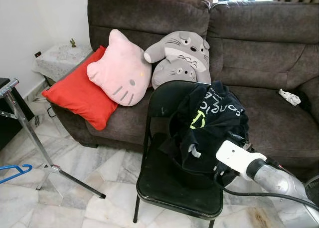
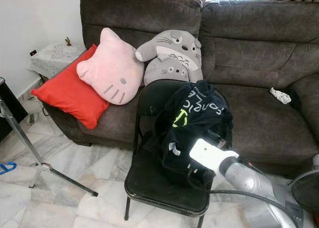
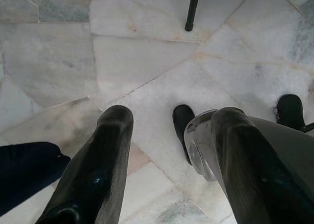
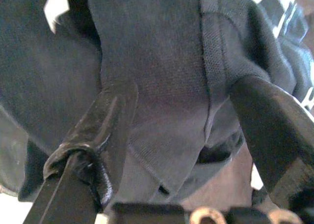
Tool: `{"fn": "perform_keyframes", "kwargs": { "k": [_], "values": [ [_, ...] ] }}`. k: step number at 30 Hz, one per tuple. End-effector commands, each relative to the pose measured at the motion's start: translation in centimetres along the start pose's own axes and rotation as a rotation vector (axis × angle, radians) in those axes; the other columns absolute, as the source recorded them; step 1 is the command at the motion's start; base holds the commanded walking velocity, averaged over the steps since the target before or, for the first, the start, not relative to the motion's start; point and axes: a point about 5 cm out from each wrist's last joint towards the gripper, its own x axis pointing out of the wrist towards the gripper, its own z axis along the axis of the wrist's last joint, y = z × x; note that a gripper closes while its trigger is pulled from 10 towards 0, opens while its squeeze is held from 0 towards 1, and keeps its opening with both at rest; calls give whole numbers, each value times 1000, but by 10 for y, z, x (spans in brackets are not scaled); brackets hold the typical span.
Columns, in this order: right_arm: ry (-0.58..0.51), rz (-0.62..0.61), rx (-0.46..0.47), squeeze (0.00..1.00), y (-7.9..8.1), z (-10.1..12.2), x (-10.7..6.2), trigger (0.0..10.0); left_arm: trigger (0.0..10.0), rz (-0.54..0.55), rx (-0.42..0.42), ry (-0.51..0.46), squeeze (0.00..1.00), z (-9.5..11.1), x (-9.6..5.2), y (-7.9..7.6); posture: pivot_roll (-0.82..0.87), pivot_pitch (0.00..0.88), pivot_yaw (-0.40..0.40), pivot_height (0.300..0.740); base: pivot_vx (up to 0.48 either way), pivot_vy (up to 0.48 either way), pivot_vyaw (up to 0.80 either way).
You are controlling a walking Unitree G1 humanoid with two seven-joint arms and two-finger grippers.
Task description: Hang hanger
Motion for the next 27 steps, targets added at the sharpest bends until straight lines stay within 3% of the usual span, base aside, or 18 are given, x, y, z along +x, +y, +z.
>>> {"fn": "perform_keyframes", "kwargs": {
  "k": [1,9,16,20,27],
  "values": [
    [-51,-3,-6,0,0,9,0,10000,10000,-3,14,28,0,-7,-2,1,-96,86,14,740,0,0,0],
    [-136,-49,-8,0,-3,25,-6,10000,10000,-6,14,26,0,-6,-2,0,-103,91,14,740,0,0,0],
    [-148,-120,-28,0,-3,28,-8,10000,10000,-8,12,27,0,-7,-2,-1,-102,93,9,740,0,0,0],
    [-131,-29,-95,0,15,24,-6,10000,10000,-12,11,34,0,-9,-2,-3,-107,93,8,740,0,0,0],
    [-123,-4,-104,0,25,20,1,10000,10000,-14,7,36,0,-9,-2,-5,-104,92,3,740,0,0,0]
  ]
}}
